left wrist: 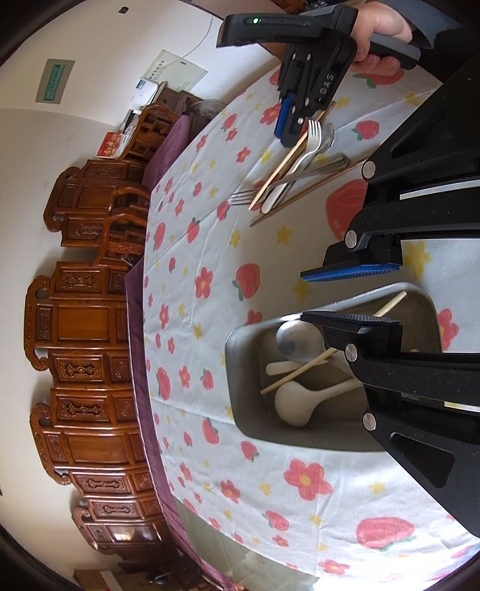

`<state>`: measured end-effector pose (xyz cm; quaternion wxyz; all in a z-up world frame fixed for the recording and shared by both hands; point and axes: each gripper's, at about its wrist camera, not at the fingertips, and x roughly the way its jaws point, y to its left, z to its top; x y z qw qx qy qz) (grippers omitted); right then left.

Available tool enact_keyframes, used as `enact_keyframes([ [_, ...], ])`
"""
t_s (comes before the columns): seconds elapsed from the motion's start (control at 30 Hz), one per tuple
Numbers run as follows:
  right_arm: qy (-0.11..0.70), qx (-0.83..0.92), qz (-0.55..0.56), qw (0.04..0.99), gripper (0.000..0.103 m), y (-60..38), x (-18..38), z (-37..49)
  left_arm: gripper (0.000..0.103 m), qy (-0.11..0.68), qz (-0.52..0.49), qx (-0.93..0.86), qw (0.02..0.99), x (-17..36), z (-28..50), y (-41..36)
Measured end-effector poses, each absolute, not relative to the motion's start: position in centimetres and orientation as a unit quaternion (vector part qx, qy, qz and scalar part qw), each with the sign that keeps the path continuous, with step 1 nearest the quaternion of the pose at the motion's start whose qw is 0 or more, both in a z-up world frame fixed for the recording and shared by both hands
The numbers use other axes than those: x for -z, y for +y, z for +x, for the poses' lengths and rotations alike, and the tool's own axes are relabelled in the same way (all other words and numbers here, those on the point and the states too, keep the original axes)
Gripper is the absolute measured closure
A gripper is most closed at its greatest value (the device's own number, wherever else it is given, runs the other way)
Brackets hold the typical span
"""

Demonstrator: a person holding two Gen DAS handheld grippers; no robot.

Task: Organize utensils
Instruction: 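Move the right tool to the loose utensils and grasp another wooden chopstick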

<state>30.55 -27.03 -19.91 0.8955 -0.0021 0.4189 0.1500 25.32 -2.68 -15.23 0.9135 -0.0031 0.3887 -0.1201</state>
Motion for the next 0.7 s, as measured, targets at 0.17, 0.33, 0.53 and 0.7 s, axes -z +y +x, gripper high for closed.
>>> enact_keyframes([
  [0.17,0.419,-0.136,-0.022,0.897,0.080,-27.1,21.1,32.1,0.088,0.398,-0.002,0.135,0.907,16.2,25.1,-4.2],
  [0.33,0.438,-0.126,-0.020,0.890,0.080,-28.6,22.0,33.3,0.088,0.402,0.012,0.147,0.904,17.0,24.7,-5.9],
  [0.53,0.463,-0.135,-0.022,0.876,0.080,-29.4,23.1,33.3,0.088,0.405,0.024,0.155,0.901,17.6,24.4,-7.0],
  [0.7,0.470,-0.126,-0.040,0.873,0.088,-29.7,23.3,33.3,0.088,0.409,0.029,0.156,0.899,18.1,24.1,-7.6],
])
